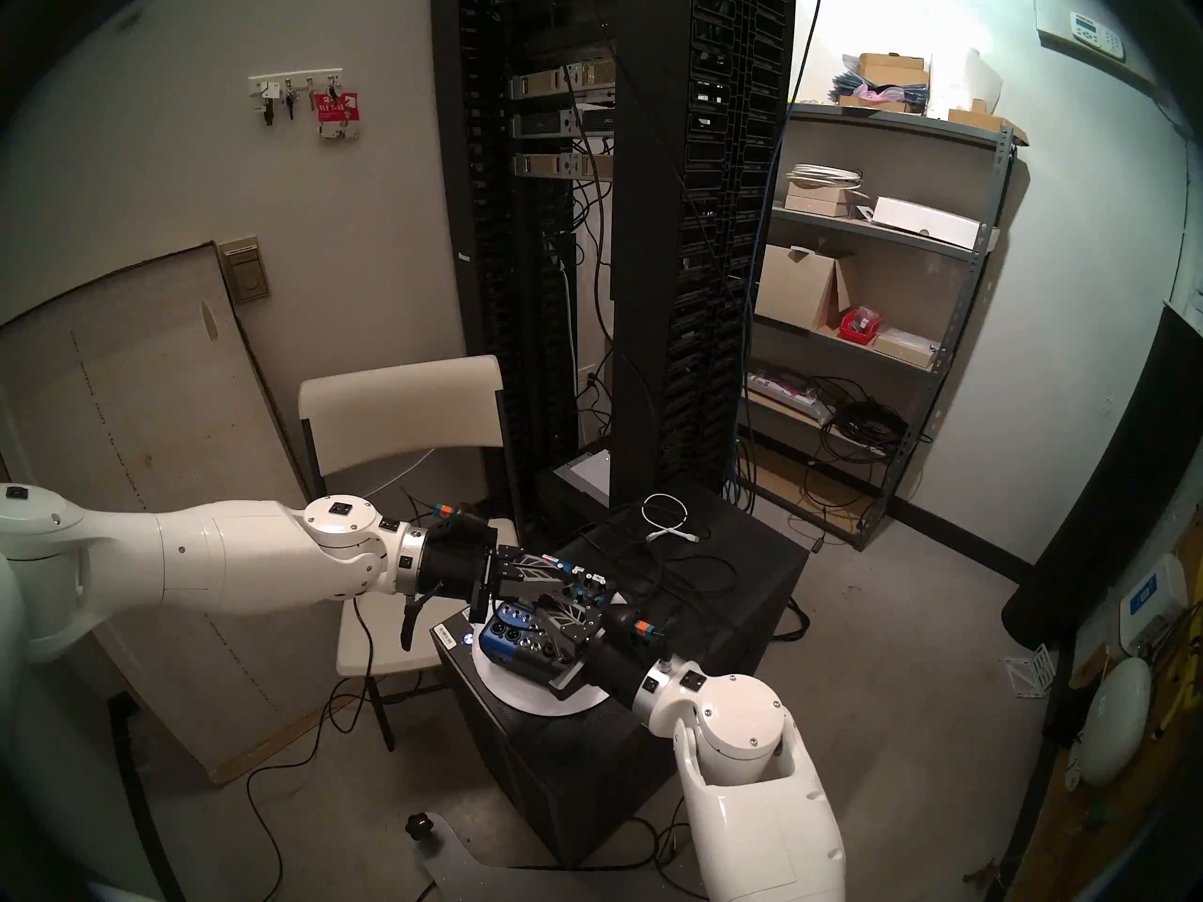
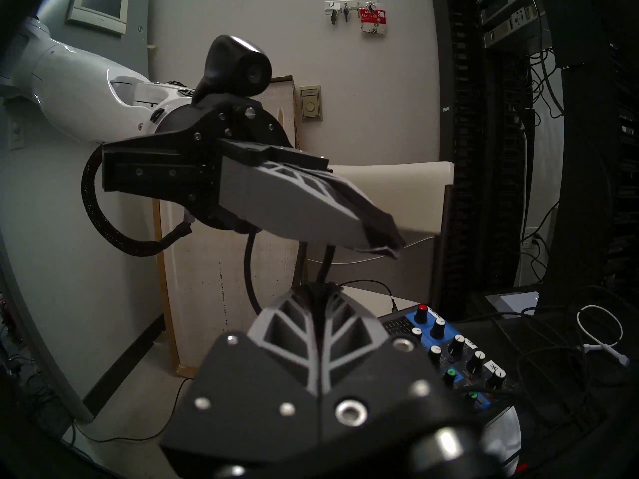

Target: Insert aux cable

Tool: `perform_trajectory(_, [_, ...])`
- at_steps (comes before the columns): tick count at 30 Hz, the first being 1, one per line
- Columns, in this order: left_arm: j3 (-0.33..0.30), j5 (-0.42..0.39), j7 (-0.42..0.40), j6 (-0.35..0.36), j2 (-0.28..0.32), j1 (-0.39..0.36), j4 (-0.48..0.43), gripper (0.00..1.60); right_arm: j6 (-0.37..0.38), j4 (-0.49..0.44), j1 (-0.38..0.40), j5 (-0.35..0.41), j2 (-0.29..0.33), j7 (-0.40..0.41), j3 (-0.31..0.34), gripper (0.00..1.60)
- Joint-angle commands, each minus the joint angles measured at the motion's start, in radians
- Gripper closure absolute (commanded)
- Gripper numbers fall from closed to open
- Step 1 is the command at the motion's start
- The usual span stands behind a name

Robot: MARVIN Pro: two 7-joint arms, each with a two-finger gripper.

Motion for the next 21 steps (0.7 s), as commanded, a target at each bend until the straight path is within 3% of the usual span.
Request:
perform_trajectory(1, [-0.020, -0.009, -0.007, -0.006, -0.009, -0.018, 0.001, 1.60, -0.015, 0.005, 0.022, -0.009, 0.001, 0.003, -0.012, 1.60])
perform_trajectory(21, [-0.022, -0.016, -0.013, -0.013, -0.017, -0.016, 0.006, 1.60, -0.025, 0.028, 0.038, -0.030, -0.001, -0.011, -0.023, 1.60])
